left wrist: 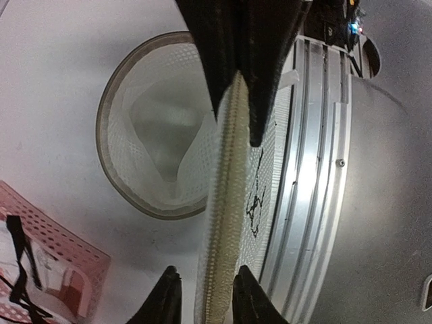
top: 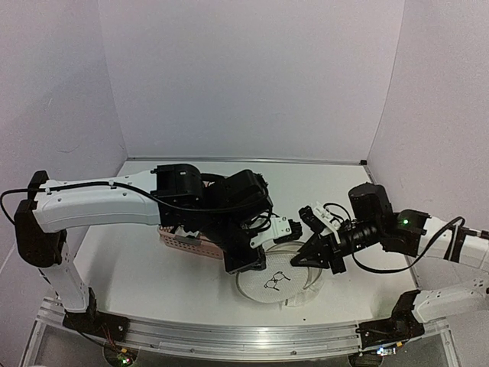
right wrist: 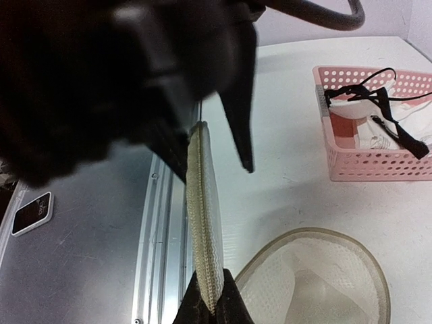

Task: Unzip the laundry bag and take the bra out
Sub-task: Pass from the left arm to the right, then close the laundry bag lid on the laundry bag.

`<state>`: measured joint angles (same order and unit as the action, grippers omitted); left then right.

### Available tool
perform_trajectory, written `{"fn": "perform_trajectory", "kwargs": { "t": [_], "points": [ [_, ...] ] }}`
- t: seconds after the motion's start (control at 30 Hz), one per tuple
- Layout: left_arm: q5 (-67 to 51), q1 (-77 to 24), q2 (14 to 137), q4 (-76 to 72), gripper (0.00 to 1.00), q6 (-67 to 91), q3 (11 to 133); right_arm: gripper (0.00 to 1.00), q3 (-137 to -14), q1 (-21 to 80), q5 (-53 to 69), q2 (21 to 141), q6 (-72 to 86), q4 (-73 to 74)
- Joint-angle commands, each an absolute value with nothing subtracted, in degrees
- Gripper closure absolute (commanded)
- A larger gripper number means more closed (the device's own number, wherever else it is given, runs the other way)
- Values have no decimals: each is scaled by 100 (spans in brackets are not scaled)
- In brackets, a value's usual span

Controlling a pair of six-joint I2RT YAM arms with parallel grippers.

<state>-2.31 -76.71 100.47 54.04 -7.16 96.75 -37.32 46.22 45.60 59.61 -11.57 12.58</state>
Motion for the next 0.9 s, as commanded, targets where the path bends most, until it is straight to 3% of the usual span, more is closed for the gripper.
{"fn": "perform_trajectory", "kwargs": {
  "t": [0.0,0.13,0.3,0.47,0.87],
  "points": [
    [339,-7650,9710,5149,59,-613,9909,100,-3624,4631,4352,5606,-831,827],
    [645,-7568,9402,4713,41,-447,9690,100,-3264,4629,3978,5271,-345,484],
    [1062,-7427,9046,4020,29,-251,9373,100,-2809,4624,3302,4951,511,119],
    [1529,-7372,8815,3496,26,-133,9062,100,-2445,4626,2554,4541,1465,-177],
    [1447,-7278,8879,3063,25,-46,8807,100,-1398,4625,1286,3543,3835,-720]
  ]
}}
